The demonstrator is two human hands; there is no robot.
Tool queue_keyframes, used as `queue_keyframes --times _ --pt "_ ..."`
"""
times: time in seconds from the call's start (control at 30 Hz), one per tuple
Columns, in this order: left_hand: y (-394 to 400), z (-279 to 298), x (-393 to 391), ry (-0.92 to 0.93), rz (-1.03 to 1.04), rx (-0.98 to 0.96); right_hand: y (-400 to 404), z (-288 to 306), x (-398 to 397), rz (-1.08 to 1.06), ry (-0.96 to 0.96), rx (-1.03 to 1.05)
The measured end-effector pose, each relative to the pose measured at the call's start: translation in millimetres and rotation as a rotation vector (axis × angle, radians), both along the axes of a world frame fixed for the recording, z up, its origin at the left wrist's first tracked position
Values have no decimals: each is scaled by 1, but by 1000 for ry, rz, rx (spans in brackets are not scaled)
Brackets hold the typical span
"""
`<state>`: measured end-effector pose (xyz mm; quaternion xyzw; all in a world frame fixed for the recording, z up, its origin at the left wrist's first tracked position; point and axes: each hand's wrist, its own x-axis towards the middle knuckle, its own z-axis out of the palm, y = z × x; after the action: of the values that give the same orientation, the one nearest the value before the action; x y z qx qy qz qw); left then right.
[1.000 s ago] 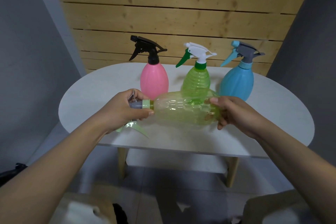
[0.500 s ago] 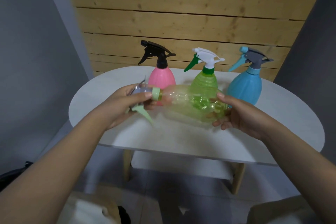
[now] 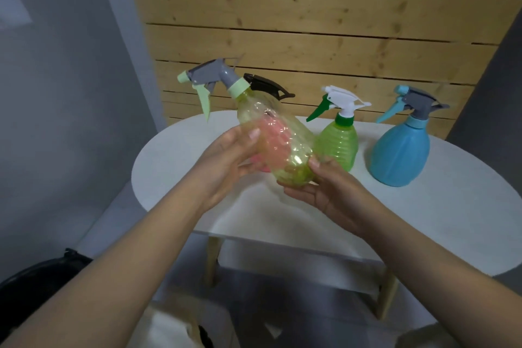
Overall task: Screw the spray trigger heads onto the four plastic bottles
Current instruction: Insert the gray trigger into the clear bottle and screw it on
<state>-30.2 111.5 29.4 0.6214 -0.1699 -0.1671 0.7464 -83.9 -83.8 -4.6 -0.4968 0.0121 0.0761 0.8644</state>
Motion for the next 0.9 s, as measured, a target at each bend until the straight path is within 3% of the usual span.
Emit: queue_keyframes --times 0.43,0.73,0.9 --pt "22 -6 39 -65 373 237 39 -3 20 -66 80 -484" --pt "42 -35 81 -123 408 455 29 -2 22 -96 118 -576" --pt "39 -44 91 -122 386 485 28 -5 21 -67 129 -596"
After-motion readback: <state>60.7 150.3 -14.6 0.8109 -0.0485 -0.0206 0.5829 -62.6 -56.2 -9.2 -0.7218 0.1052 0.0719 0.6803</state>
